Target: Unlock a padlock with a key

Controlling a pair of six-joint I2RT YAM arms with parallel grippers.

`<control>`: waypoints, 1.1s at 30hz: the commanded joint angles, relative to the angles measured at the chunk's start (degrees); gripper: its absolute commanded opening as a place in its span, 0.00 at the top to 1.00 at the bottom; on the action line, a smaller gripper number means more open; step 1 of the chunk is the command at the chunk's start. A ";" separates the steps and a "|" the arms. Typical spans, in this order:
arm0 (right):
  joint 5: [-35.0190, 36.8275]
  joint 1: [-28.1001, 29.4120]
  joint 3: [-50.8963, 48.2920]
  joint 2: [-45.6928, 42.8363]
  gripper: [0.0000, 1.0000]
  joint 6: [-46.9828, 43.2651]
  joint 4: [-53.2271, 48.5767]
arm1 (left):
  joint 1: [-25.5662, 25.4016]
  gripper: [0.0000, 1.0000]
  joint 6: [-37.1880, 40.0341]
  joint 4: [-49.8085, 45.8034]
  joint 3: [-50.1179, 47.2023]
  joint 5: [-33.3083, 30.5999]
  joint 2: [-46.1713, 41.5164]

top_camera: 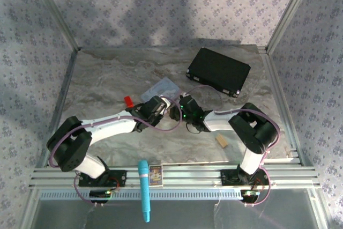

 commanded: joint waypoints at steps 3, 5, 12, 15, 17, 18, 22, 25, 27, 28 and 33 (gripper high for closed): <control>-2.45 -1.08 -0.58 -1.52 0.62 4.36 3.80 | -0.13 0.47 -1.17 -2.16 -0.53 3.03 -0.25; -2.76 -1.38 -0.34 -1.35 0.62 5.70 5.21 | -0.18 0.47 -1.51 -2.04 -0.49 3.36 0.22; -1.79 -2.11 0.94 -2.71 0.62 6.19 2.56 | -0.87 0.47 -1.96 -3.92 0.38 2.56 1.06; -3.66 -3.68 0.57 -2.18 0.62 8.51 2.16 | -0.91 0.47 -2.31 -3.64 0.18 2.89 0.78; -3.88 -4.48 -0.45 -2.16 0.62 9.75 3.51 | -0.87 0.47 -2.37 -3.45 0.09 2.96 0.84; -3.84 -4.72 -0.57 -2.32 0.63 9.74 3.31 | -0.95 0.47 -2.54 -3.54 0.13 2.95 0.91; -3.39 -4.61 1.15 -2.38 0.62 7.66 -3.65 | -0.91 0.47 -3.17 -4.09 0.82 2.33 0.91; -3.46 -4.56 0.55 -2.25 0.62 6.83 -7.63 | -0.86 0.47 -4.11 -4.26 1.41 1.86 0.59; -3.81 -4.88 -0.74 -2.25 0.62 6.88 -8.85 | -0.76 0.47 -4.68 -3.86 1.46 1.84 0.37; -3.88 -5.06 -1.55 -2.42 0.62 7.08 -8.93 | -0.73 0.47 -4.78 -3.78 1.43 1.81 0.36; -7.22 -7.02 -5.39 -2.72 0.62 9.60 -3.26 | -0.87 0.47 -4.79 -3.04 1.14 2.60 0.23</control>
